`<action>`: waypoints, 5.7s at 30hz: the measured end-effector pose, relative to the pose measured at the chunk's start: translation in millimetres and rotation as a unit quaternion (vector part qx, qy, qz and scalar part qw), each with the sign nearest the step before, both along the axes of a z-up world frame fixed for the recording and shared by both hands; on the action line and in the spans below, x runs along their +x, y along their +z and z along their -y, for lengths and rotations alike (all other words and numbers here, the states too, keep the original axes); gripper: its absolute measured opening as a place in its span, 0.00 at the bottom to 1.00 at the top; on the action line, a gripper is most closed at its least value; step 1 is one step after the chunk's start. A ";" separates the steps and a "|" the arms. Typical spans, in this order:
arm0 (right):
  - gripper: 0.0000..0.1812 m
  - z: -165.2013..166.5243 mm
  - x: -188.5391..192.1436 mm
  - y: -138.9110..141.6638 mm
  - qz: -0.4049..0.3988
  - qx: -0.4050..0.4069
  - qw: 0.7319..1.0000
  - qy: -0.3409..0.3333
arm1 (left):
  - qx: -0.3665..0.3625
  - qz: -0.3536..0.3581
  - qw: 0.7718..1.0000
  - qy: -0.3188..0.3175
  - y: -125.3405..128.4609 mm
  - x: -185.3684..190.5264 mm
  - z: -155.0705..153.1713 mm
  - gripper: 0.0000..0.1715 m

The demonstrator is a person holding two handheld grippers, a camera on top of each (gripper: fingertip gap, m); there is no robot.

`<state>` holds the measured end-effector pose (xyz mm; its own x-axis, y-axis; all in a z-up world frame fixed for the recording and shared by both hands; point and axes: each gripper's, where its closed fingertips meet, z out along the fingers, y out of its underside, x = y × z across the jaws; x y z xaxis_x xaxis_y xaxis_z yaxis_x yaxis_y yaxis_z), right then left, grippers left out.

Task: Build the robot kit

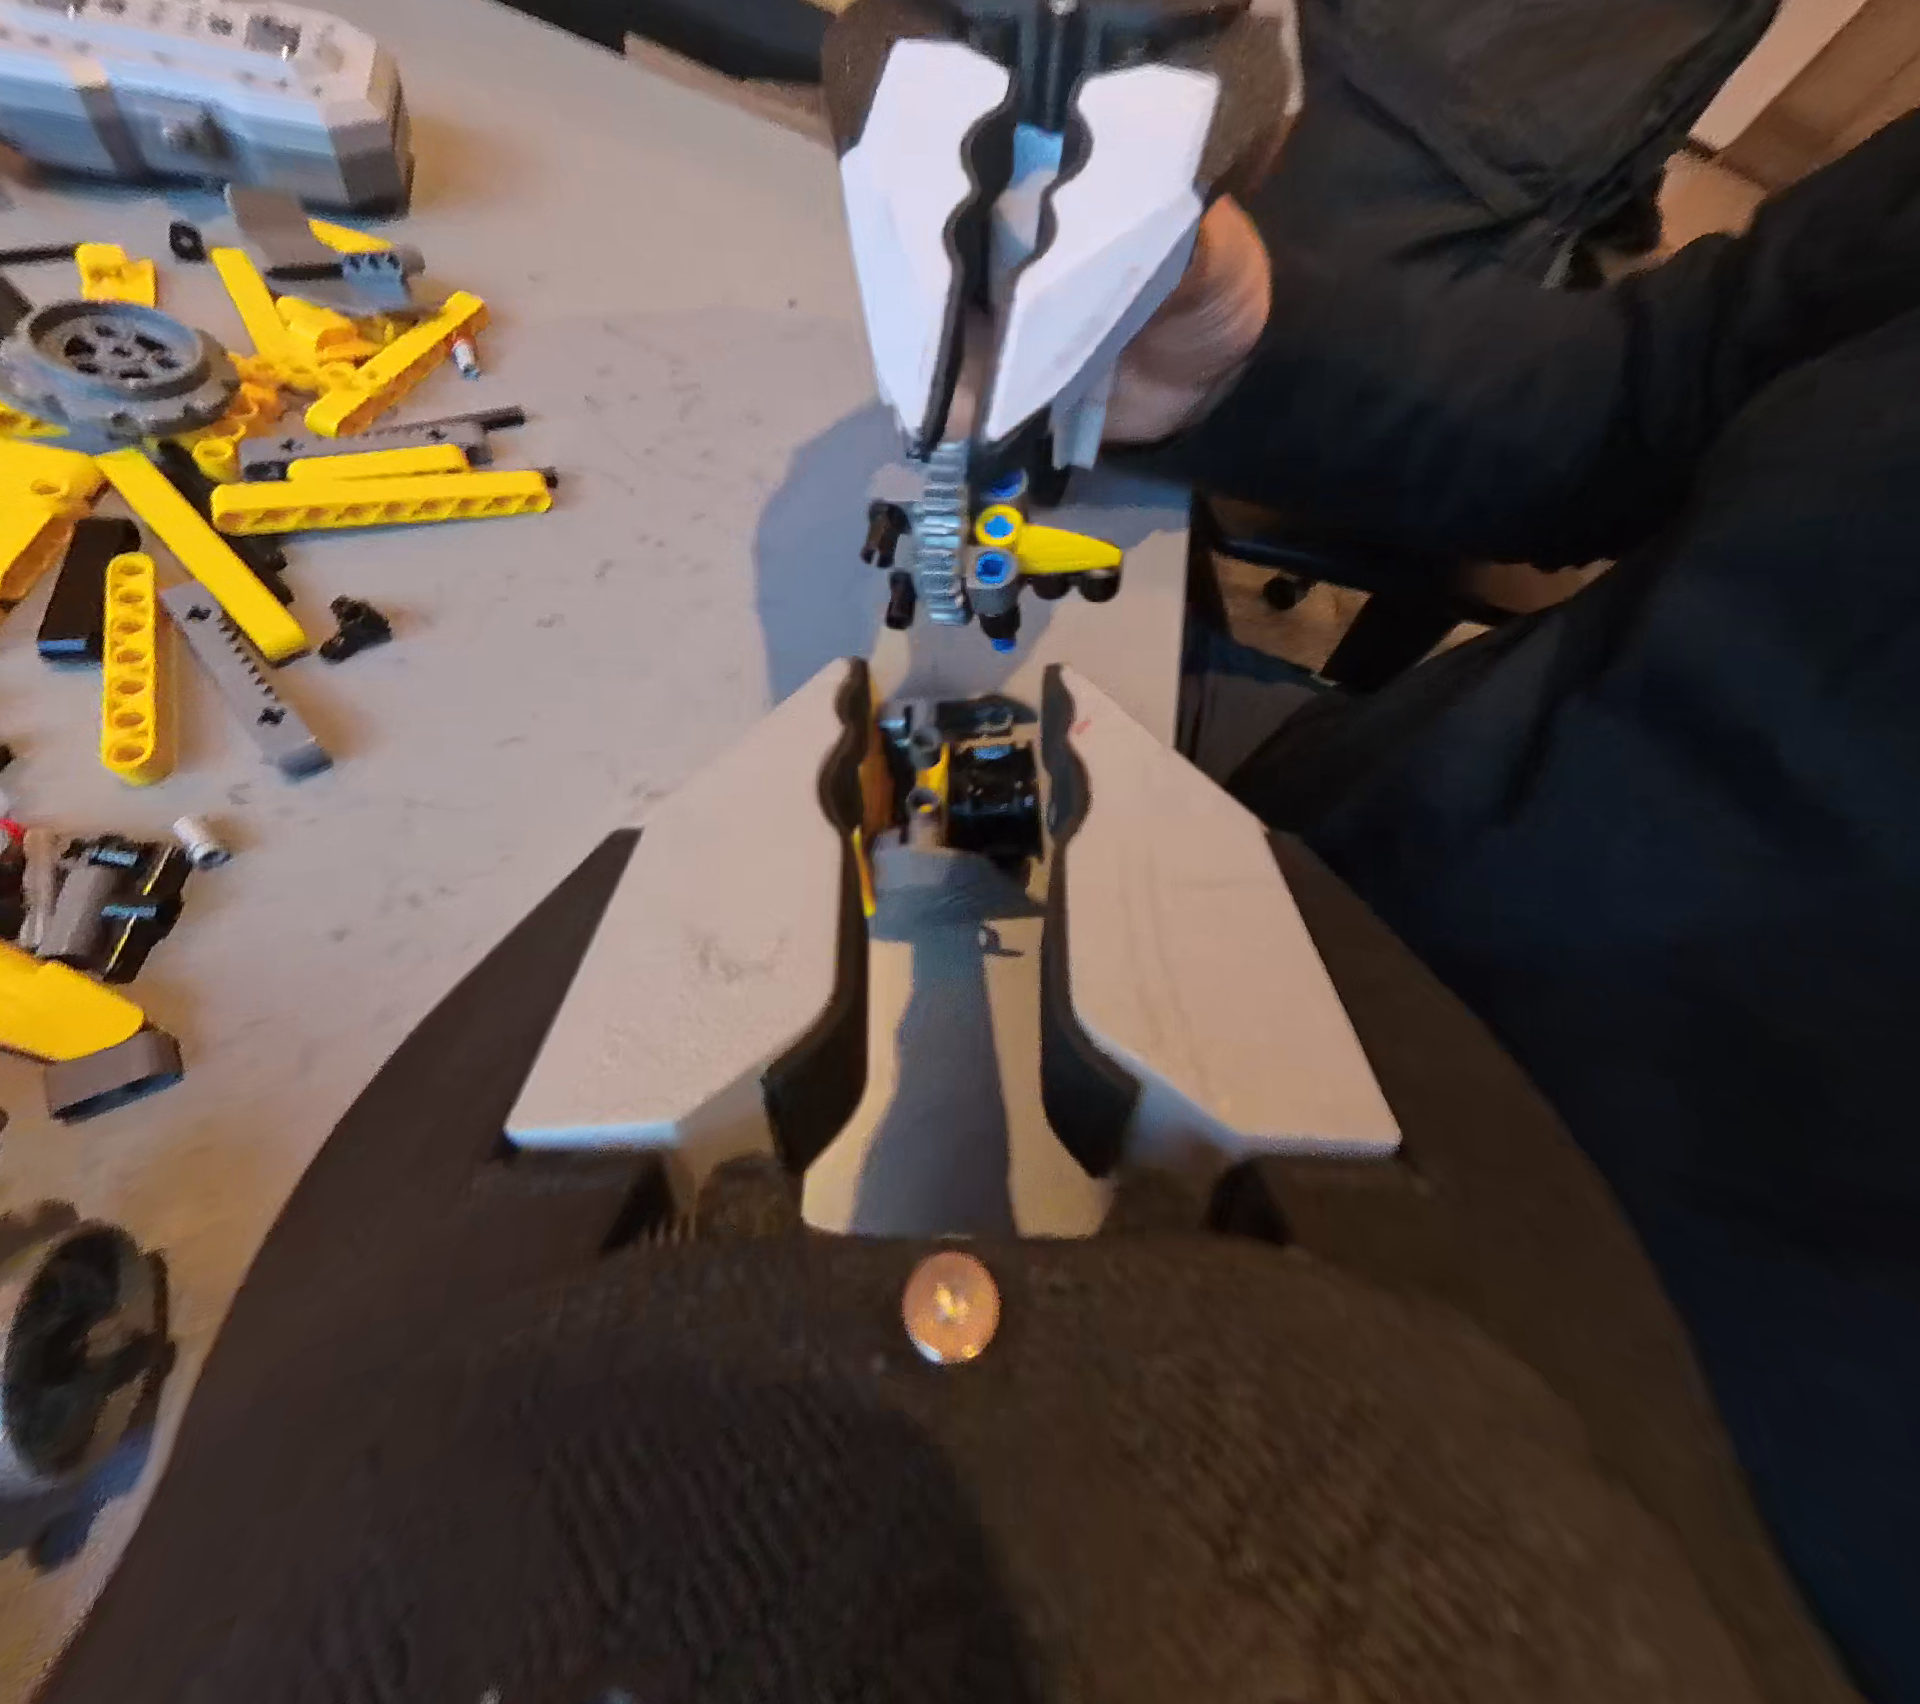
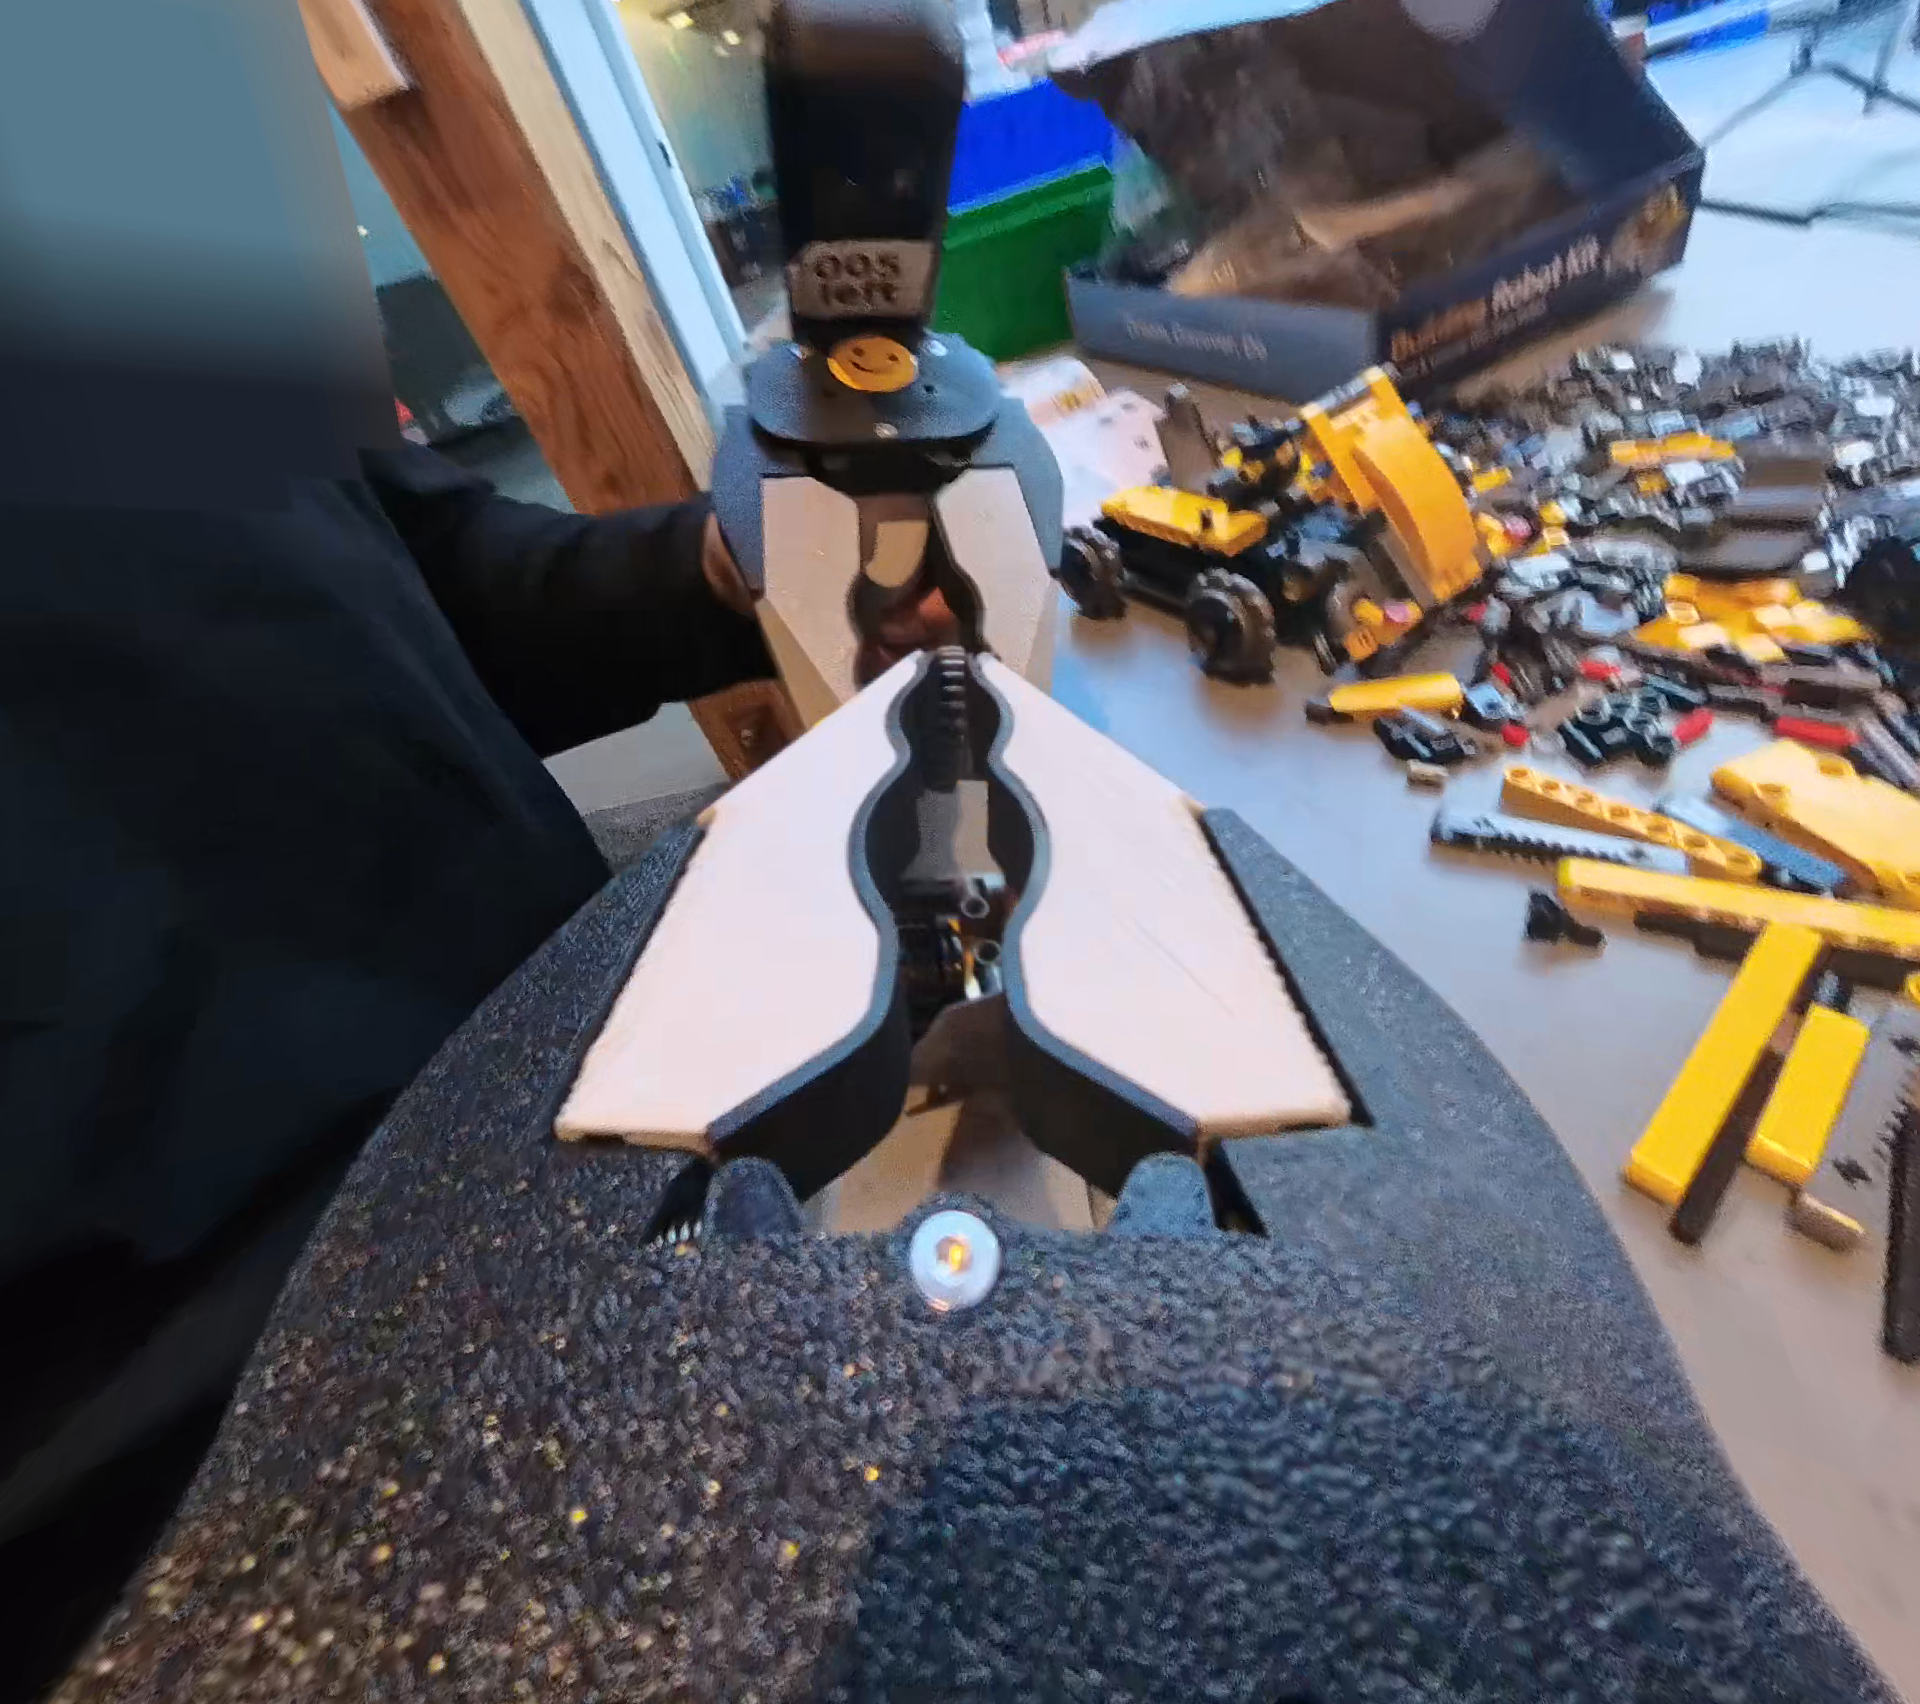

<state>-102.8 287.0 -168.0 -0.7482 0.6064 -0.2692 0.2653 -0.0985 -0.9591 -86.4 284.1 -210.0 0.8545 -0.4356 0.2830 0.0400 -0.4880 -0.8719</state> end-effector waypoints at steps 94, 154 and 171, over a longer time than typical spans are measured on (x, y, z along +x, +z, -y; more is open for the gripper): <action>0.04 4.4 33.5 14.2 -0.068 -0.011 0.997 0.023 | 0.114 0.038 0.992 -0.029 60.1 -37.2 -17.1 0.18; 0.03 -1.4 27.3 28.8 0.002 -0.201 0.978 0.050 | 0.136 -0.043 0.985 -0.096 61.1 5.1 1.3 0.15; 0.04 14.5 30.2 7.9 -0.106 0.099 0.989 -0.035 | 0.000 0.122 0.975 -0.186 48.2 10.0 19.2 0.14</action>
<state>-72.6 272.5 -160.2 -0.7298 0.6835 0.0173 0.0561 0.0851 -0.9948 -76.3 265.0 -161.8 0.5446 -0.7026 0.4580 0.0663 -0.5083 -0.8586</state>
